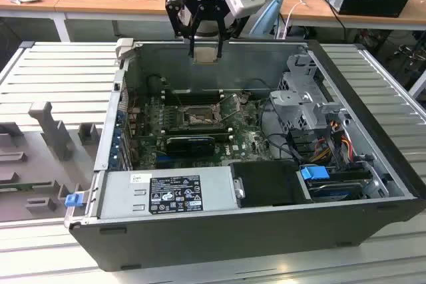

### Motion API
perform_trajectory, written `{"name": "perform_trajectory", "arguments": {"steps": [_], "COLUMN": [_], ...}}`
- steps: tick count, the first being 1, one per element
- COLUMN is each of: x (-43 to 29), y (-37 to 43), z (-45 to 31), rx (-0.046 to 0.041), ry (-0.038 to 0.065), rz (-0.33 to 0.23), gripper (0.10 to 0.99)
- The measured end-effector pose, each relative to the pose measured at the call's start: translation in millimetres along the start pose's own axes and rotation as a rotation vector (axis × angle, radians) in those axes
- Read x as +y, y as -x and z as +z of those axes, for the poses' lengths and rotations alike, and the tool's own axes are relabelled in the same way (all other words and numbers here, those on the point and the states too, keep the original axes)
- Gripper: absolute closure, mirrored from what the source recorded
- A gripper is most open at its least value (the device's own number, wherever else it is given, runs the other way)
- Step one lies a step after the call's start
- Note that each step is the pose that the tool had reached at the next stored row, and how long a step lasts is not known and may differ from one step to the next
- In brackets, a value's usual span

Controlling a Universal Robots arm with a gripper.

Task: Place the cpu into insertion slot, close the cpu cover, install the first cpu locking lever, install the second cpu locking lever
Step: 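Place the cpu into insertion slot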

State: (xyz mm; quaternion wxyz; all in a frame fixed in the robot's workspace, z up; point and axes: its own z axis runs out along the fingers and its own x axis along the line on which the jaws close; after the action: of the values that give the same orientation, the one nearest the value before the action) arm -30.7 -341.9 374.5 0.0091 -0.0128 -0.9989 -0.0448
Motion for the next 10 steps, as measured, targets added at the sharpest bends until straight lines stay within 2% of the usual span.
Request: {"name": "perform_trajectory", "arguments": {"steps": [3,10], "x": [0.0,0.0], "y": [0.0,0.0], "z": [0.0,0.1], "rx": [-0.0029,-0.005], "ry": [0.001,0.001], "rz": [0.033,0.056], "gripper": [0.557,0.557]}}
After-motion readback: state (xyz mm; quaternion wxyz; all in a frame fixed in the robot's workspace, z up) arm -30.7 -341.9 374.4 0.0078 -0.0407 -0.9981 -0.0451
